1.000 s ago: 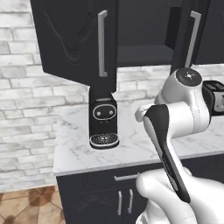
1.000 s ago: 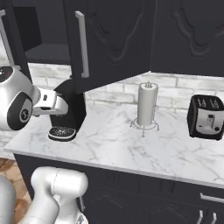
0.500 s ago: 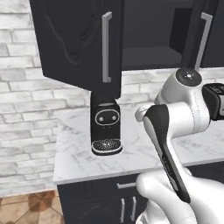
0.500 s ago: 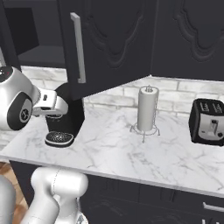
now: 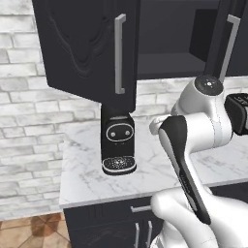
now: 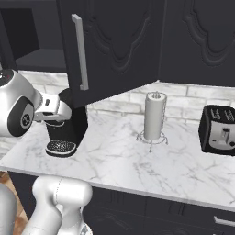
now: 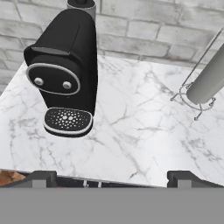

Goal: Close all open cabinet doors.

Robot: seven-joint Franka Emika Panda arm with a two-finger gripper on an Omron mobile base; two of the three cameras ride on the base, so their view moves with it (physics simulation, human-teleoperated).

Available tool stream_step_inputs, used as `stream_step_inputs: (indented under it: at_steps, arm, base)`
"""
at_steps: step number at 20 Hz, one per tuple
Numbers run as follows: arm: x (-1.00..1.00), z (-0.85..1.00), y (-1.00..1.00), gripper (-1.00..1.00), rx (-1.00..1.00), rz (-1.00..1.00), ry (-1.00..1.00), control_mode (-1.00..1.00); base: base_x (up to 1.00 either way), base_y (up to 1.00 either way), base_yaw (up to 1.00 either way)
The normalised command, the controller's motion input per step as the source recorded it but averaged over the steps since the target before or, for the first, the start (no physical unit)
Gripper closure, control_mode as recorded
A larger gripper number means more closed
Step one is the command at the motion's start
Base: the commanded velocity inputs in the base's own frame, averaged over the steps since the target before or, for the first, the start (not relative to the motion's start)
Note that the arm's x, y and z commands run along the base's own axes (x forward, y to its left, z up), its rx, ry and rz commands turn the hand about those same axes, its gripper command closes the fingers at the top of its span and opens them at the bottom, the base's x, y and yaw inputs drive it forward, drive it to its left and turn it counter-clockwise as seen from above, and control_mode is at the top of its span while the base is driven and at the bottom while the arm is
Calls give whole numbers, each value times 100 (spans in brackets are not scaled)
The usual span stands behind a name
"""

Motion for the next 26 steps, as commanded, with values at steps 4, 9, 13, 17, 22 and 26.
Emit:
stream_step_inputs:
  at_steps: [4, 9, 13, 17, 22, 26]
  arm:
    - [0, 0, 0, -100, 0, 0, 0, 100]
    - [0, 0, 0, -100, 0, 0, 0, 100]
    - [0, 0, 0, -100, 0, 0, 0, 100]
    - [0, 0, 0, -100, 0, 0, 0, -100]
    - [0, 0, 0, -100, 0, 0, 0, -100]
    - [0, 0, 0, -100, 0, 0, 0, -100]
  base:
    - [0, 0, 0]
    - [0, 0, 0]
    - [0, 0, 0]
    - [0, 0, 0]
    - [0, 0, 0]
    - [0, 0, 0]
